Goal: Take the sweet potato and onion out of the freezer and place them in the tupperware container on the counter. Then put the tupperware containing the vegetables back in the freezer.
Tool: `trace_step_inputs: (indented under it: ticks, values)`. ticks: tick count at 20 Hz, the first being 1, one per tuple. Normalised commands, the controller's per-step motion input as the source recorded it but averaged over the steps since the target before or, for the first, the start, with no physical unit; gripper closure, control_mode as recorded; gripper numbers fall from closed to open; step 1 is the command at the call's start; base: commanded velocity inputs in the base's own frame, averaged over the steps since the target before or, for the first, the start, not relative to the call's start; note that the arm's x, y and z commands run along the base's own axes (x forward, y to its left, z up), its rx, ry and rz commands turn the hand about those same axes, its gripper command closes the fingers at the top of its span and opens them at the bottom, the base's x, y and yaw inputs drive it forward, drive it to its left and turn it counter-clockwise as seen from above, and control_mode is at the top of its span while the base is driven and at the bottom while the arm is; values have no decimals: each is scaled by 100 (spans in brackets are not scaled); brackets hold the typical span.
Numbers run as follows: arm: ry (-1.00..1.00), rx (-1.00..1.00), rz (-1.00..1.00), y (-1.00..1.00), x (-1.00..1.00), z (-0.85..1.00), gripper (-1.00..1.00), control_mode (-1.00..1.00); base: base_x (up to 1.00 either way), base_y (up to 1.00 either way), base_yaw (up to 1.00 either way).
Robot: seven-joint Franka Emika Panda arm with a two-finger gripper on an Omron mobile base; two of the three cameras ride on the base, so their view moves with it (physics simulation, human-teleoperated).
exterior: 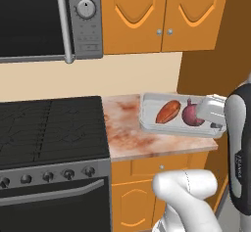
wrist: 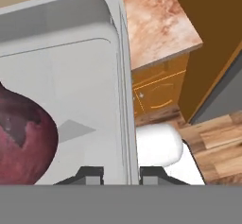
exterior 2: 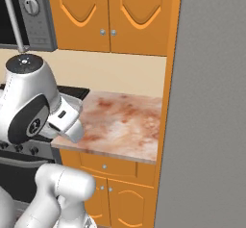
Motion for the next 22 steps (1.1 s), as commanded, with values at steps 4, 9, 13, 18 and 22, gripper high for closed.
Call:
trace_step_inputs:
  ticks: [4, 9, 13, 18, 22]
  values:
    - [0, 0, 0, 0, -17, 0, 100, 100, -75, 5, -4]
    - [0, 0, 0, 0, 0, 0, 100, 100, -100, 5, -22]
    - [0, 0, 0, 0, 0, 0, 100, 100, -100, 0, -52]
    - [0, 0, 0, 0, 0, 0, 100, 100, -43, 0, -82]
    - [0, 0, 0, 0, 0, 0, 100, 100, -1, -2, -93]
